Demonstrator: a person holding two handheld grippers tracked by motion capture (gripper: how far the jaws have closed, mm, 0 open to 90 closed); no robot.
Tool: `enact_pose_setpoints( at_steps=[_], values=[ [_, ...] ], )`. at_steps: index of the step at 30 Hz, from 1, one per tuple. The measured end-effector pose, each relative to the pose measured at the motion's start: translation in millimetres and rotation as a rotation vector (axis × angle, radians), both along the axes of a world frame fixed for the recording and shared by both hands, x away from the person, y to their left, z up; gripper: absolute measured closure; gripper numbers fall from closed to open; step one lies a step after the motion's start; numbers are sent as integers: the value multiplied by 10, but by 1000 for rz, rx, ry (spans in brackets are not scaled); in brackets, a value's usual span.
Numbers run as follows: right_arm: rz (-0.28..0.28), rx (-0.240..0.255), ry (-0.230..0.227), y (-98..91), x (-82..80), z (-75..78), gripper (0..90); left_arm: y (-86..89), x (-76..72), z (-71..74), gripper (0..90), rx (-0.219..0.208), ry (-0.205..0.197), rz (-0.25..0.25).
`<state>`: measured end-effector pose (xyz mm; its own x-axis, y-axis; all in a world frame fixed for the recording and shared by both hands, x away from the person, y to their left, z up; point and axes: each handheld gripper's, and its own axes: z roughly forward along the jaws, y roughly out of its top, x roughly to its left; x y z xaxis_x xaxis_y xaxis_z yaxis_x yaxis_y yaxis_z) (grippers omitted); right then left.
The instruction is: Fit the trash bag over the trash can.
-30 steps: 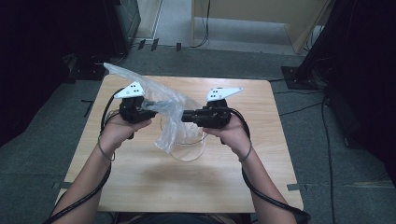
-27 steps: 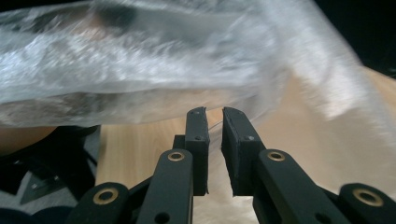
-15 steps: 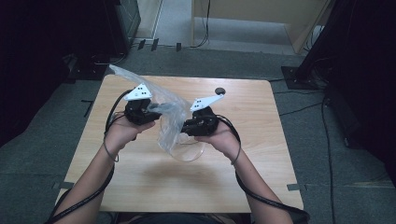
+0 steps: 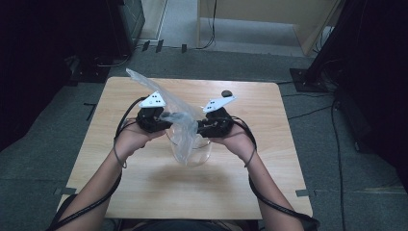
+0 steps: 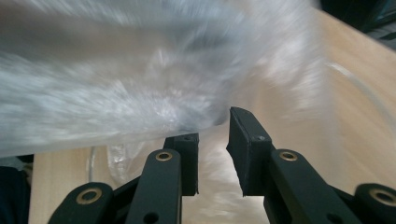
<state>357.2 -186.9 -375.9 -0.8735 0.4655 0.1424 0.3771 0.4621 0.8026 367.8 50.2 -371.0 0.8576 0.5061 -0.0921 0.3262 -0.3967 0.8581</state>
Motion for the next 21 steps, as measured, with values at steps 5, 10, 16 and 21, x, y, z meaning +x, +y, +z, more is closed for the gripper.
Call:
enact_pose_setpoints(
  at_steps=[5, 10, 16, 21],
  values=[
    [-70, 46, -33, -205, 28, 113, 737, -46, 30, -114, 851, 27, 18, -9],
    [-92, 58, -68, -300, 35, 169, 699, -63, 20, -136, 837, 47, 11, -28],
    [-139, 74, -79, -469, 71, 192, 689, -37, 35, -146, 839, 56, 19, -30],
    [-139, 95, -114, -435, 73, 177, 635, -43, 28, -107, 561, 41, 17, -62]
  ],
)
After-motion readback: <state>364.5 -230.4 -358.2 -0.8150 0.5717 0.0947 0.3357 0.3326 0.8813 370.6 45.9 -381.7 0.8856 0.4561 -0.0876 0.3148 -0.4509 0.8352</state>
